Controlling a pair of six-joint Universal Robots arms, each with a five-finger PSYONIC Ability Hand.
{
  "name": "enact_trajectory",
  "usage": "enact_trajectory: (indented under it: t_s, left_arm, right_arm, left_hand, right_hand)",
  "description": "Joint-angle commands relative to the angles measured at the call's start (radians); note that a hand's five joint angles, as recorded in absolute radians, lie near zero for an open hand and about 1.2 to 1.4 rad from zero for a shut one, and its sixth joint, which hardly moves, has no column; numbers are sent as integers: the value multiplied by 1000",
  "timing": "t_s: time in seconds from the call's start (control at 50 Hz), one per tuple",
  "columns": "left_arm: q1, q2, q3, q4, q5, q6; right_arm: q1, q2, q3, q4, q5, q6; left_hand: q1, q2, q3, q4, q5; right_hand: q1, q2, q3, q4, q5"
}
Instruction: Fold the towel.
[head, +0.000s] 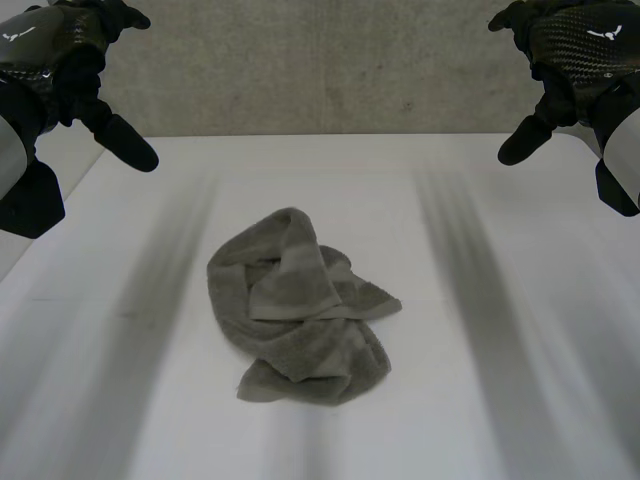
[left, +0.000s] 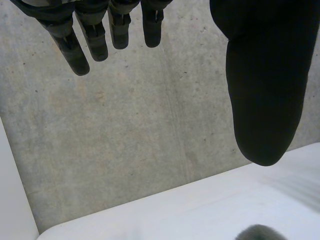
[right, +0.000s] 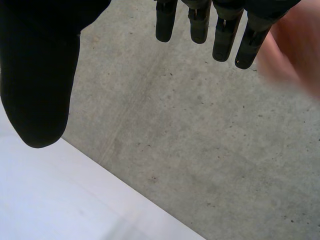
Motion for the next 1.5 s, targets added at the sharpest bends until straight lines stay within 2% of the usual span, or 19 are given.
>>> enact_trajectory:
  t_s: [0.02, 0.26, 0.38, 0.42, 0.46, 0.52, 0.64, 0.82, 0.86, 0.9, 0.96, 1.0, 1.04, 1.06, 1.1, 1.18, 1.3, 1.38, 1.5]
  left_arm:
    - [0, -7, 0, -2, 2, 1]
    - [18, -102, -4, -17, -18, -19]
    - [60, -127, -95, -18, -55, -117]
    - [70, -159, -150, -15, -56, -239]
    - [72, -186, -175, -11, -55, -302]
    - [72, -237, -221, 6, -55, -385]
    - [61, -374, -282, 73, -46, -445]
    - [40, -524, -258, 153, -23, -448]
    - [38, -549, -247, 169, -24, -448]
    - [35, -590, -235, 189, -26, -448]
    - [32, -604, -227, 192, -24, -448]
    - [20, -616, -218, 201, -24, -448]
    - [-3, -622, -204, 221, -26, -450]
    - [-3, -622, -204, 221, -26, -450]
    - [-9, -616, -202, 244, -29, -451]
    - [-24, -604, -198, 261, -30, -450]
    - [-83, -596, -179, 264, -26, -447]
    - [-118, -598, -176, 264, -21, -441]
    - [-167, -595, -189, 261, -16, -433]
  right_arm:
    - [2, 6, 2, 9, -2, -9]
    - [120, 121, 28, 79, -83, -73]
    - [190, 240, -5, 62, -89, 103]
    - [192, 276, -25, 48, -91, 175]
    - [205, 356, -58, 11, -97, 300]
    - [227, 432, -101, -47, -111, 377]
    - [245, 545, -143, -116, -122, 388]
    - [296, 739, -215, -164, -117, 362]
    - [298, 760, -219, -185, -114, 350]
    - [299, 779, -218, -236, -114, 329]
    - [299, 784, -218, -259, -109, 322]
    - [299, 783, -213, -291, -102, 315]
    - [299, 775, -207, -294, -97, 309]
    - [299, 761, -196, -297, -90, 301]
    - [299, 732, -183, -297, -79, 284]
    - [287, 664, -129, -296, -54, 215]
    - [233, 497, 26, -265, -48, -32]
    - [120, 355, 164, -218, -59, -246]
    - [48, 249, 288, -205, -80, -416]
  left_hand:
    - [33, 41, 36, 38, 8]
    - [62, 70, 65, 67, 37]
    - [62, 70, 65, 67, 37]
    - [60, 67, 62, 64, 34]
    - [54, 61, 56, 59, 29]
    - [45, 52, 47, 50, 20]
    - [45, 52, 47, 50, 20]
    - [57, 64, 59, 61, 31]
    - [62, 70, 65, 67, 37]
    - [141, 149, 144, 146, 116]
    - [233, 240, 235, 238, 208]
    - [338, 346, 341, 343, 313]
    - [634, 641, 636, 638, 608]
    - [635, 643, 637, 640, 610]
    - [851, 859, 854, 856, 826]
    - [943, 951, 946, 948, 918]
    - [955, 963, 957, 960, 930]
    - [946, 954, 949, 951, 921]
    - [782, 789, 784, 787, 757]
  right_hand:
    - [-6, 5, 7, 0, -50]
    - [-6, 5, 7, 0, -50]
    - [-6, 5, 7, 0, -50]
    - [-6, 5, 7, 0, -50]
    - [-6, 5, 7, 0, -50]
    - [-6, 5, 7, 0, -50]
    - [-6, 5, 7, 0, -50]
    - [-6, 5, 7, 0, -50]
    - [81, 91, 93, 86, 36]
    - [390, 401, 403, 396, 346]
    - [591, 602, 604, 597, 547]
    - [1082, 1093, 1095, 1088, 1038]
    - [1214, 1225, 1227, 1220, 1170]
    - [1216, 1226, 1229, 1221, 1171]
    - [1216, 1226, 1229, 1221, 1171]
    - [1216, 1226, 1229, 1221, 1171]
    - [1216, 1226, 1229, 1221, 1171]
    - [1216, 1226, 1229, 1221, 1171]
    - [1216, 1226, 1229, 1221, 1171]
